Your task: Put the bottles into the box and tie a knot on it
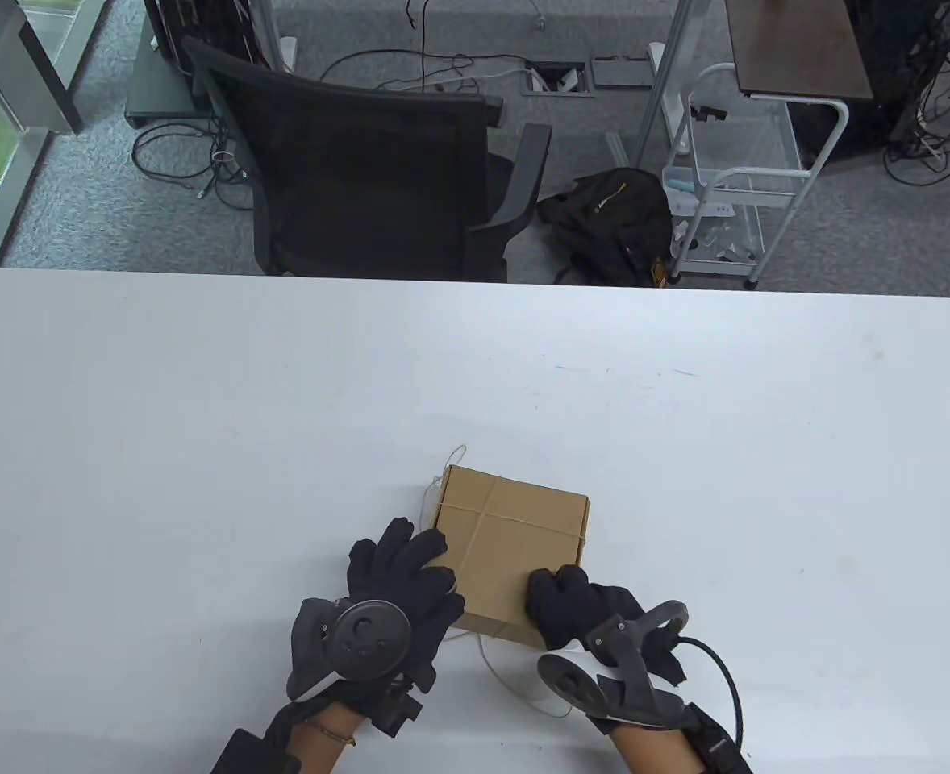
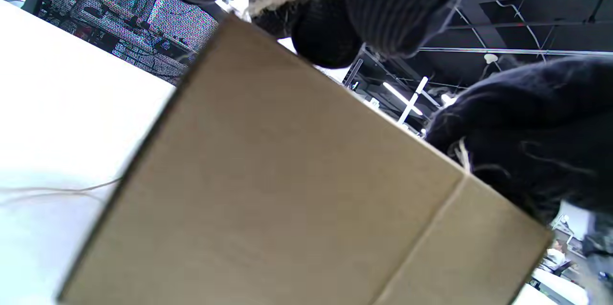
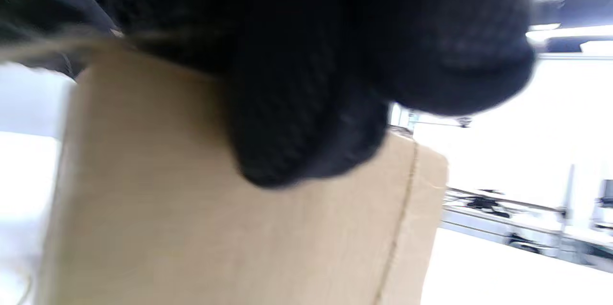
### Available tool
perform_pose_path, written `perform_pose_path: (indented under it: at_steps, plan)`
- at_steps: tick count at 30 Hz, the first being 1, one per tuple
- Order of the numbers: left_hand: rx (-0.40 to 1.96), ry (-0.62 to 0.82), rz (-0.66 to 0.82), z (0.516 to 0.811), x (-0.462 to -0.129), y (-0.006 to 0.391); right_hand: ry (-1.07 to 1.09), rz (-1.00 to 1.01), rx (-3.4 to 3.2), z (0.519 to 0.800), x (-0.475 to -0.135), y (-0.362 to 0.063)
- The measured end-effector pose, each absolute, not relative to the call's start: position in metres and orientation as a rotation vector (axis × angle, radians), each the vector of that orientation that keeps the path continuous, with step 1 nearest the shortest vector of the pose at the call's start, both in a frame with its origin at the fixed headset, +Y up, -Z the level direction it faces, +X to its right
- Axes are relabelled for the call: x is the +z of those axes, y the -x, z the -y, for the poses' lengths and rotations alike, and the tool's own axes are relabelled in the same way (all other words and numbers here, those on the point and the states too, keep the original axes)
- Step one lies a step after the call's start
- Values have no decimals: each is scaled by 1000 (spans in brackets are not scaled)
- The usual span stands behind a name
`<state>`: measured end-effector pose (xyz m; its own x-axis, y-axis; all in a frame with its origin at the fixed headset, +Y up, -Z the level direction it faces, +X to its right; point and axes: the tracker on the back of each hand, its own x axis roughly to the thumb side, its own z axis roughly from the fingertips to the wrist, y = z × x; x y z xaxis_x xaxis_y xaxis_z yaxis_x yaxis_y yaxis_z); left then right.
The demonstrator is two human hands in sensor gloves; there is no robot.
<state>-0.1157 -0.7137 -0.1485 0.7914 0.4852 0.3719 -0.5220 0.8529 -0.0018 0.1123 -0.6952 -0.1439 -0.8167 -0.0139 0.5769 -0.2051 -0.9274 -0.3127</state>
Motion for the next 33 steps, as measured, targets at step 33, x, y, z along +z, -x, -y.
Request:
perform_pose_path:
  at_steps: [33]
  plan:
    - [590, -98, 312, 725, -158, 135, -454, -41, 2292, 716, -177, -183]
